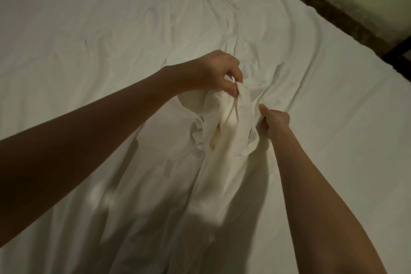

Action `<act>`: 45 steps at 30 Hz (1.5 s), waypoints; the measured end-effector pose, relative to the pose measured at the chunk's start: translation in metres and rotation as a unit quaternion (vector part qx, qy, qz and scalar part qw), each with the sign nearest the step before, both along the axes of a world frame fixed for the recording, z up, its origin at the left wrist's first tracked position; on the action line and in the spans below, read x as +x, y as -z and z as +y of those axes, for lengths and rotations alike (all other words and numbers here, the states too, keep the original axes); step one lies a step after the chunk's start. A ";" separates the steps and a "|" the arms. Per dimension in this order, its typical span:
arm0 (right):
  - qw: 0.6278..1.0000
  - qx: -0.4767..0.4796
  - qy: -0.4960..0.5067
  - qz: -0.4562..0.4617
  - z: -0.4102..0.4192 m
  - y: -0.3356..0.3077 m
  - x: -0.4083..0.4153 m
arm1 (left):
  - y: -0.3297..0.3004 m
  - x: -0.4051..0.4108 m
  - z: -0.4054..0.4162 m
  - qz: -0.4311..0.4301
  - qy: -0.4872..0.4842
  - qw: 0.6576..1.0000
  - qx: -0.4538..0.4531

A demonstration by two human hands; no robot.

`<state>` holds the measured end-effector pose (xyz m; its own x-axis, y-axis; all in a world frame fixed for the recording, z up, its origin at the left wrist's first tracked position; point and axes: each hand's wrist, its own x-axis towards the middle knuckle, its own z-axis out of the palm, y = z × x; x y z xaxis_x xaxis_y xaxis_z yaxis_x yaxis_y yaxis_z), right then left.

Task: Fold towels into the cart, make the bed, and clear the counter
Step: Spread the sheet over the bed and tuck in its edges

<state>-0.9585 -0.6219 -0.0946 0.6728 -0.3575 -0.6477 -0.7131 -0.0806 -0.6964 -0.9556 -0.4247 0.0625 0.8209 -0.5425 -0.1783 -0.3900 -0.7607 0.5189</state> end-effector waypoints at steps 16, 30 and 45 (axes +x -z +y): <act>0.927 -0.127 0.289 -0.201 -0.242 -0.075 -0.110 | -0.044 -0.013 -0.083 -0.029 0.069 0.997 -0.007; 0.996 0.008 -0.001 -0.092 -0.159 -0.084 -0.118 | 0.013 -0.060 -0.151 0.194 0.036 0.956 -0.216; 0.966 -0.217 -0.138 0.031 -0.068 -0.048 -0.023 | 0.109 0.024 -0.113 0.008 0.011 1.000 -0.020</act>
<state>-0.9813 -0.6899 -0.0469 0.7459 -0.4164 -0.5199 -0.6621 -0.5486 -0.5106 -0.9312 -0.5374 -0.0470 0.8064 -0.5670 -0.1681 -0.3977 -0.7304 0.5553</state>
